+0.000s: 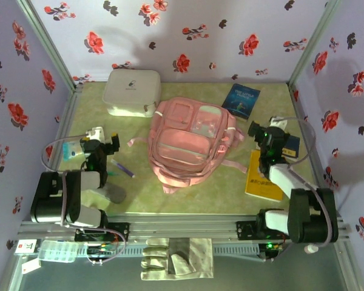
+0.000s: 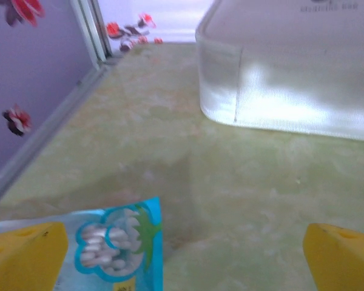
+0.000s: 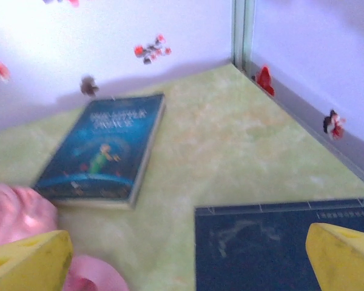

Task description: Pack the student bag

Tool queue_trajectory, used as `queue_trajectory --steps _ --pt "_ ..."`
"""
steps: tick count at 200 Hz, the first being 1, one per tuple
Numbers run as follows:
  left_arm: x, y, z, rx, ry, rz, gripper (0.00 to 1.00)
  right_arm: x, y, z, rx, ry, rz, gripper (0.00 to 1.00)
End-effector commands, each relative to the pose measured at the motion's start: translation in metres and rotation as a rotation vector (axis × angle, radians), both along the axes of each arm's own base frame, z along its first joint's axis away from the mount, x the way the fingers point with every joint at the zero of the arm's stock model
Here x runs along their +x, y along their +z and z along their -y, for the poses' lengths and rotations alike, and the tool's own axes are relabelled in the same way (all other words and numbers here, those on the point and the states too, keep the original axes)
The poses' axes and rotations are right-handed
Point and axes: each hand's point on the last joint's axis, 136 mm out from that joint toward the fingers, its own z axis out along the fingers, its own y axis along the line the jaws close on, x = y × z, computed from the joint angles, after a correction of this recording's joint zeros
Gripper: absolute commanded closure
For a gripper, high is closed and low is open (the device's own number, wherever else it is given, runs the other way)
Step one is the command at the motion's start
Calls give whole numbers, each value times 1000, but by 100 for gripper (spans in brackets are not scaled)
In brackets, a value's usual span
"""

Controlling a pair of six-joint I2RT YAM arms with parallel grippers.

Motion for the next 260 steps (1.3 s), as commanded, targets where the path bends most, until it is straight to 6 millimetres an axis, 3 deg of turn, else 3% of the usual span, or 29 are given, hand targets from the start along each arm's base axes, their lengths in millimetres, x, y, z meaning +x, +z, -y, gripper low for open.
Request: queue_trajectory --steps 1,14,38,52,87,122,165,201,231,260 --pt "0 31 -4 55 67 25 0 -11 -12 -13 166 11 -160 1" --pt "1 49 2 34 65 30 0 -8 -8 -25 244 46 -184 1" --pt "1 73 14 -186 99 26 0 -3 -5 -48 361 88 -233 1" --pt "1 77 24 -287 118 -50 3 1 -9 -63 399 121 -296 1" --pt "2 79 90 -441 -18 -223 3 17 -38 -103 439 195 -437 1" --pt "-13 54 166 -571 -169 -425 5 34 -64 -127 500 234 -513 2" --pt "-42 6 234 -669 -269 -621 9 50 -89 -149 538 318 -595 20" --pt "-46 -29 263 -674 -305 -711 14 46 -107 -161 567 351 -641 37" --pt "-33 -46 276 -628 -332 -748 20 39 -112 -169 600 377 -648 48" --pt "-17 -73 246 -491 -153 -761 28 30 -116 -190 632 439 -669 53"
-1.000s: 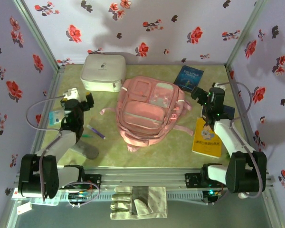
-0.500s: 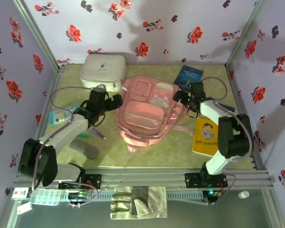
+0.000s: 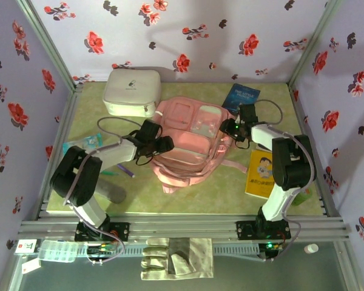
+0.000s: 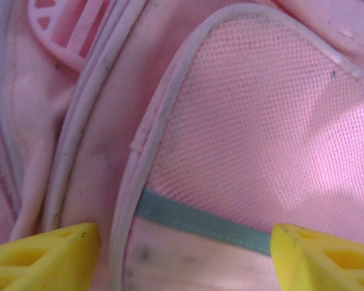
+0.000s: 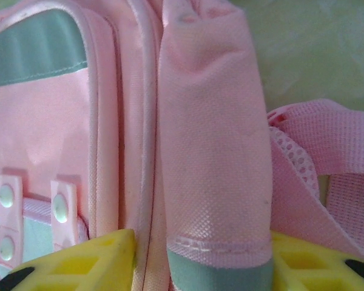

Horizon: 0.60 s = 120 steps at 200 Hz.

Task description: Pack the student bag

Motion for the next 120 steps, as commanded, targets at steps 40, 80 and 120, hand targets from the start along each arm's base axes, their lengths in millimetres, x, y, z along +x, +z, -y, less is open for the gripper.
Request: queue_trajectory --steps 40,80,120 --pt "29 -23 -47 164 169 -11 30 -11 0 -74 130 175 -4 61" --pt "31 -26 -89 194 254 -20 29 1 4 -115 143 236 14 66" --pt "48 -22 -121 236 269 -4 27 10 17 -134 200 210 69 79"
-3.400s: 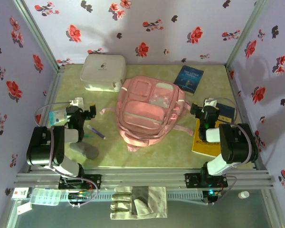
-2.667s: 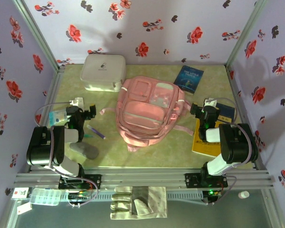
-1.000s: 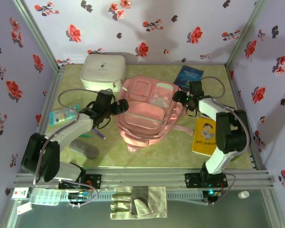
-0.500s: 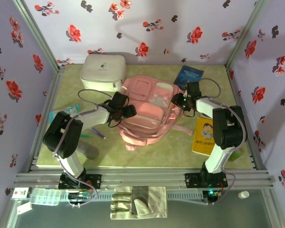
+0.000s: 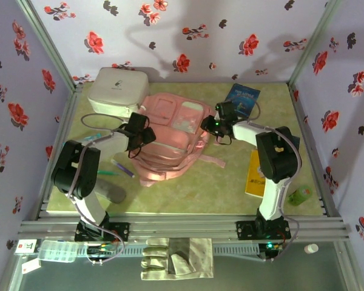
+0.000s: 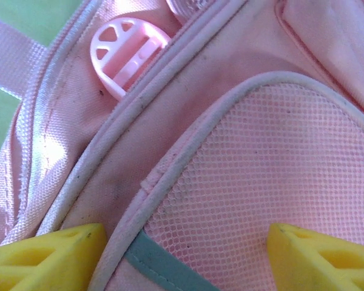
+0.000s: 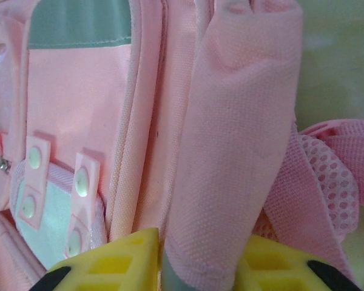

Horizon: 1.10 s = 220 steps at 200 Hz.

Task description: Pack the student bag

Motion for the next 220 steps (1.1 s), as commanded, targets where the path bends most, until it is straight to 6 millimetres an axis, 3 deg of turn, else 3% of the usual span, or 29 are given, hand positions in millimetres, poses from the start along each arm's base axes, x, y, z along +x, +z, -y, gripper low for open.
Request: queue_trajectory --steps 1,33,88,122,156,190,220 --pt "-3 -12 -24 79 -10 -46 27 -7 15 -34 114 55 8 80" --pt "21 2 1 57 -160 -16 24 -6 37 -10 125 -108 91 85" --pt "48 -9 55 5 -288 -11 24 -30 59 27 146 -279 165 86" --pt "88 1 76 -19 -303 44 24 -44 51 28 227 -342 130 83" --pt "107 30 81 -10 -305 87 24 -57 30 22 273 -360 37 67" --pt "89 71 70 18 -316 106 20 -76 13 30 234 -366 -34 55" --pt "40 96 58 0 -299 52 21 -89 3 32 221 -352 -82 54"
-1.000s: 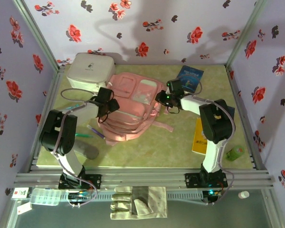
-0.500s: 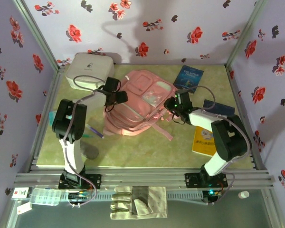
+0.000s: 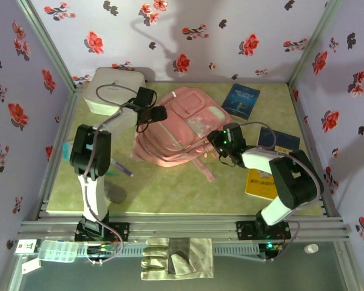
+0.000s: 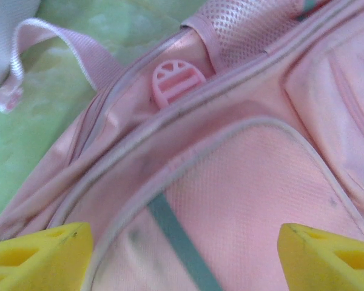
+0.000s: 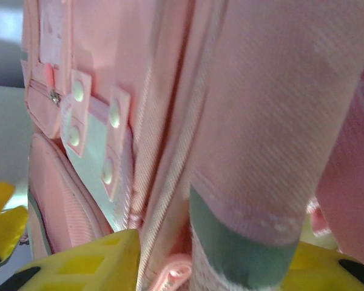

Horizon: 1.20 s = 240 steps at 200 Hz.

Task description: Pack the student bag

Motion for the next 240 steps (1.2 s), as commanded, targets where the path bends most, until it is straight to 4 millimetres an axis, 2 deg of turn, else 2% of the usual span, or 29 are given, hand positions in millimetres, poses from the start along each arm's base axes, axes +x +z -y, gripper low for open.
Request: queue_trajectory --steps 1,15,34,48,63,87,101,134,148,175,193,206,226,240 --pt "-44 43 -3 -19 -19 -20 21 -14 -1 -4 27 25 -38 54" --pt "-70 43 0 -31 -26 -54 22 -17 -3 -4 34 27 -46 56" --pt "-102 33 11 -84 -38 -120 24 -18 -5 -7 50 34 -47 60" --pt "-116 21 22 -142 -36 -164 27 -18 -7 -8 57 38 -52 64" --pt "-120 9 30 -172 -25 -179 31 -18 -7 -10 65 42 -51 67" --pt "-113 -7 36 -172 -12 -210 35 -18 -9 -11 70 47 -56 71" --pt "-107 -14 40 -159 -22 -218 35 -18 -9 -12 74 48 -56 75" --pt "-88 -38 42 -98 -51 -248 35 -17 -10 -16 93 58 -54 77" --pt "-74 -49 35 -50 -35 -236 35 -15 -9 -22 110 73 -48 77" --pt "-46 -65 9 52 26 -209 30 -11 -3 -41 153 131 -36 78" --pt "-30 -63 0 72 25 -180 28 -11 -3 -45 155 134 -34 76" --pt "-24 -52 -2 75 12 -157 26 -9 -3 -45 161 118 -31 74" --pt "-26 -21 -1 62 -10 -112 23 -6 -3 -44 174 94 -31 68" --pt "-35 2 -1 41 -19 -95 20 -5 -5 -43 177 81 -36 67"
